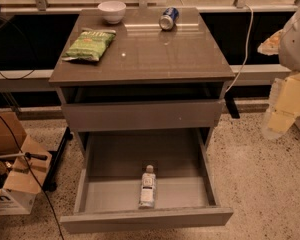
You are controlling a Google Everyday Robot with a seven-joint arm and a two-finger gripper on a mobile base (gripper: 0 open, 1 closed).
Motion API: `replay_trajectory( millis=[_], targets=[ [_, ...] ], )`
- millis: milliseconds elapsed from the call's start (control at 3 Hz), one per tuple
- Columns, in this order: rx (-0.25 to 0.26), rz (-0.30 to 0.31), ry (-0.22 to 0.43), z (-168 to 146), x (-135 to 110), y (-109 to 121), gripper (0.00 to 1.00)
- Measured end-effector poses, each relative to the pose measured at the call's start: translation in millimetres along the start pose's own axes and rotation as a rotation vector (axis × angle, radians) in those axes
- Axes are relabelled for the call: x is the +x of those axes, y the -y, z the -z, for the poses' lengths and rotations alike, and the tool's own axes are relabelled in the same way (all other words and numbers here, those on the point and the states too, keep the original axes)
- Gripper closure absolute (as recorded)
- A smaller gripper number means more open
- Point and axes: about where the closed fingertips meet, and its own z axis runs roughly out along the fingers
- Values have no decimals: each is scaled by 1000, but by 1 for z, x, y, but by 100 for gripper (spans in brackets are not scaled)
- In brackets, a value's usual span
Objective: Pick blue plastic bottle from middle drawer and place on counter
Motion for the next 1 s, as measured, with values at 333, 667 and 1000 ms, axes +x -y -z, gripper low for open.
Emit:
replay_trajectory(
  millis=[333, 667, 1000],
  targets=[
    [0, 0, 0, 0, 0, 0, 0],
    [5, -74, 11, -14, -4, 3, 0],
    [1, -194, -11, -52, -10, 11, 0]
  ],
)
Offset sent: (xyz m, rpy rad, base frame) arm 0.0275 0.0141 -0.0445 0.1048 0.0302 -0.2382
